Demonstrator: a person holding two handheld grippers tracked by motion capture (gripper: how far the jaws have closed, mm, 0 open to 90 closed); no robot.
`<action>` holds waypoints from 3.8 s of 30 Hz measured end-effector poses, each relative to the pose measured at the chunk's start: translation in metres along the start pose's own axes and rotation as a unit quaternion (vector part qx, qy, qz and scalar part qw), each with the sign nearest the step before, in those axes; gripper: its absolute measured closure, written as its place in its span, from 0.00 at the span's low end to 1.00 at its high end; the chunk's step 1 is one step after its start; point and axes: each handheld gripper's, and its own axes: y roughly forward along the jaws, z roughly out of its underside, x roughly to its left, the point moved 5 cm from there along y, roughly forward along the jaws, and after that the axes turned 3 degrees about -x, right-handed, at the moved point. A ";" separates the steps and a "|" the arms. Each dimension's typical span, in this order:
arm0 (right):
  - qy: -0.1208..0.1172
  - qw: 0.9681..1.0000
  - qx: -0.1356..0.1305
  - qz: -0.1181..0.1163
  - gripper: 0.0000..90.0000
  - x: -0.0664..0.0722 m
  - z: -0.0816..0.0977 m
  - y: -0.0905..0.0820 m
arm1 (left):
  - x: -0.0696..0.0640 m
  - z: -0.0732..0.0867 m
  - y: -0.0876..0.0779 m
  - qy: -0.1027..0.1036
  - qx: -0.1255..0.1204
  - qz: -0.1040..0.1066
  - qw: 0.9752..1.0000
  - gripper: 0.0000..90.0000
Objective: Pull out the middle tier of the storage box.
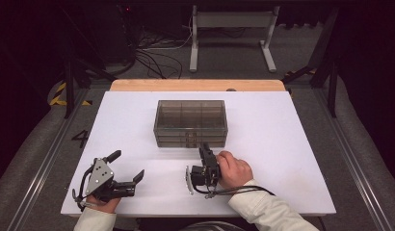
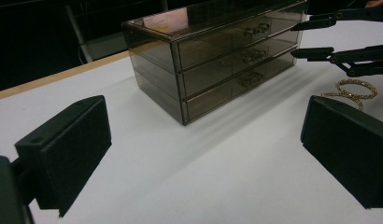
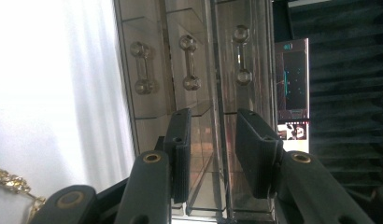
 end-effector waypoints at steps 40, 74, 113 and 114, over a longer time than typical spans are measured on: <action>-0.011 0.999 0.038 -0.023 0.87 0.006 -0.021 0.034 | 0.001 0.000 0.000 -0.002 -0.002 0.001 1.000 0.03; -0.004 0.998 0.040 -0.055 0.89 0.004 -0.026 0.016 | 0.000 0.000 0.000 -0.003 0.000 0.002 1.000 0.03; 0.121 0.969 -0.064 -0.204 0.63 -0.042 -0.021 -0.009 | 0.000 0.000 0.000 -0.002 0.001 0.000 1.000 0.03; 0.129 0.964 -0.071 -0.221 0.61 -0.045 -0.020 -0.010 | 0.000 0.001 0.000 -0.003 0.002 0.001 1.000 0.03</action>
